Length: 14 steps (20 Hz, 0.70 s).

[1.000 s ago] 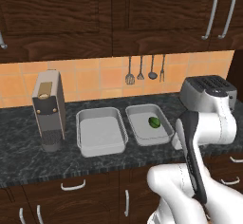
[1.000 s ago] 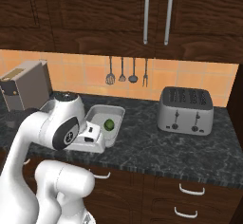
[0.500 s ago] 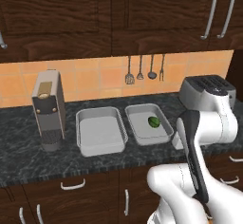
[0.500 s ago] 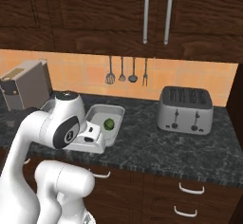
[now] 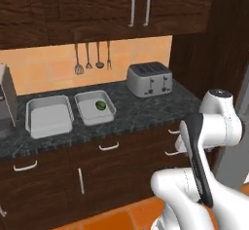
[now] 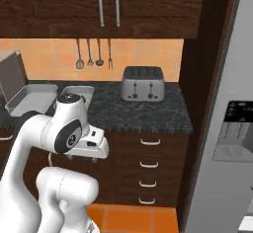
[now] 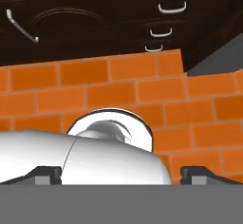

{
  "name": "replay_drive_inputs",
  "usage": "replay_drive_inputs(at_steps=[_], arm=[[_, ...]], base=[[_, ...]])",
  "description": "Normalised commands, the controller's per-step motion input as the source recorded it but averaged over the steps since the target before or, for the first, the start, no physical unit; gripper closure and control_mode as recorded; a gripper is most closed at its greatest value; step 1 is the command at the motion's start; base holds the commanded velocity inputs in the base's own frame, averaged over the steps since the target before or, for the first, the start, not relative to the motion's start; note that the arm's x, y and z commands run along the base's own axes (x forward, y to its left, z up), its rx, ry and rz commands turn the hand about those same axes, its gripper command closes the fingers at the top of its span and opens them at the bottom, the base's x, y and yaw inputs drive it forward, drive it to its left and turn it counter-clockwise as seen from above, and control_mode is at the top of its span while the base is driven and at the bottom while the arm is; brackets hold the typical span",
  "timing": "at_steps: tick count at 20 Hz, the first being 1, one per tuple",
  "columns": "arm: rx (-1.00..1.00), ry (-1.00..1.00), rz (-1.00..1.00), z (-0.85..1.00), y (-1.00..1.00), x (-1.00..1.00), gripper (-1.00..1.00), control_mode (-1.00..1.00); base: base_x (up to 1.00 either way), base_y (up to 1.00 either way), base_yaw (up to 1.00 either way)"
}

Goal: Place one avocado and one chicken drumstick in each tupperware on the nearby counter, to pack two identical lunches.

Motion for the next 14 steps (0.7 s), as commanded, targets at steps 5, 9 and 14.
replay_drive_inputs(at_steps=[5, 9, 14], arm=[[0.00, 0.00, 0.00, 0.00, 0.00, 0.00, -1.00, 1.00], [0.00, 0.00, 0.00, 0.00, 0.00, 0.00, -1.00, 1.00], [0.00, 0.00, 0.00, 0.00, 0.00, 0.00, -1.00, 1.00]], base=[[-0.08, -1.00, -0.49], [0.09, -1.00, -0.19], [0.36, -1.00, 0.12]])
